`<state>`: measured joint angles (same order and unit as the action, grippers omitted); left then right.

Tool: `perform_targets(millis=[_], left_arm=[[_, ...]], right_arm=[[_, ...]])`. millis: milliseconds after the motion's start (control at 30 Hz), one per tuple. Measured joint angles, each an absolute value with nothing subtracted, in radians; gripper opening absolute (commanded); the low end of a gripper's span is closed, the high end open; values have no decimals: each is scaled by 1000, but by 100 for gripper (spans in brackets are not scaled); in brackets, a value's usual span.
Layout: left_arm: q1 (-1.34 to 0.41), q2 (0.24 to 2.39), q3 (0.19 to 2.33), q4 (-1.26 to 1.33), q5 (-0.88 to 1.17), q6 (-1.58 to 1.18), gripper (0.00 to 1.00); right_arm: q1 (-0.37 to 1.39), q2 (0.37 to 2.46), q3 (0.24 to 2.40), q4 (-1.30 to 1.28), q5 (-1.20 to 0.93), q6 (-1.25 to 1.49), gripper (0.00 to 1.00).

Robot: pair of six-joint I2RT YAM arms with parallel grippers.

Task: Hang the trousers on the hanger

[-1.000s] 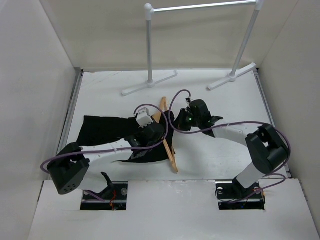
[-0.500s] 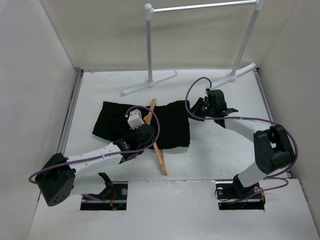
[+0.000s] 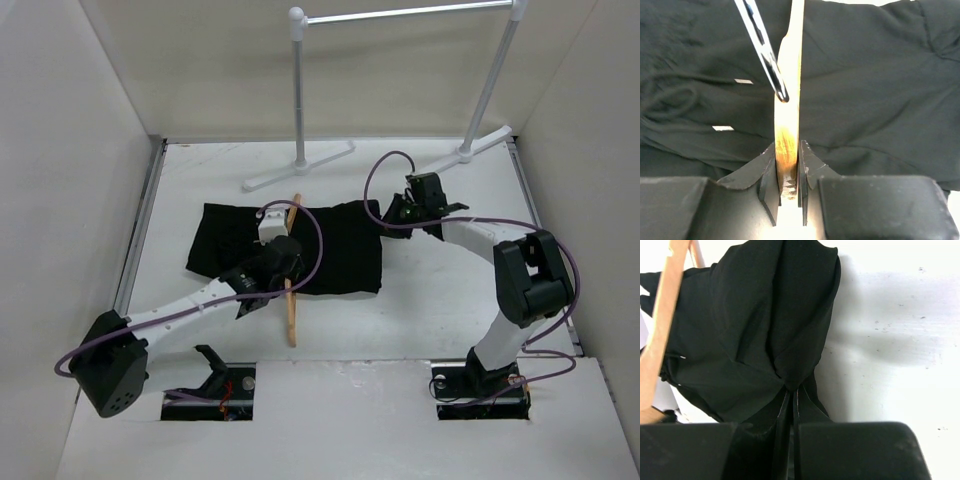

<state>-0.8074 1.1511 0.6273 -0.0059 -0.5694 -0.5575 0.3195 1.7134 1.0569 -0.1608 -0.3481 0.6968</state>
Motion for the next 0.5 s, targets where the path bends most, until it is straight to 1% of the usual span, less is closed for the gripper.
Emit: perform_targets(millis=[267, 333, 400, 500], left_arm=[[-735, 1234, 659, 85, -569, -413, 3], [-723, 1254, 668, 109, -568, -405, 3], [-723, 1269, 680, 112, -569, -400, 3], [-737, 1272, 698, 99, -574, -396, 2]], right_arm=[[302, 1715, 1058, -176, -335, 680, 8], [300, 1716, 1058, -177, -330, 680, 10], [300, 1716, 1058, -176, -327, 680, 20], [300, 1716, 1058, -177, -310, 680, 45]])
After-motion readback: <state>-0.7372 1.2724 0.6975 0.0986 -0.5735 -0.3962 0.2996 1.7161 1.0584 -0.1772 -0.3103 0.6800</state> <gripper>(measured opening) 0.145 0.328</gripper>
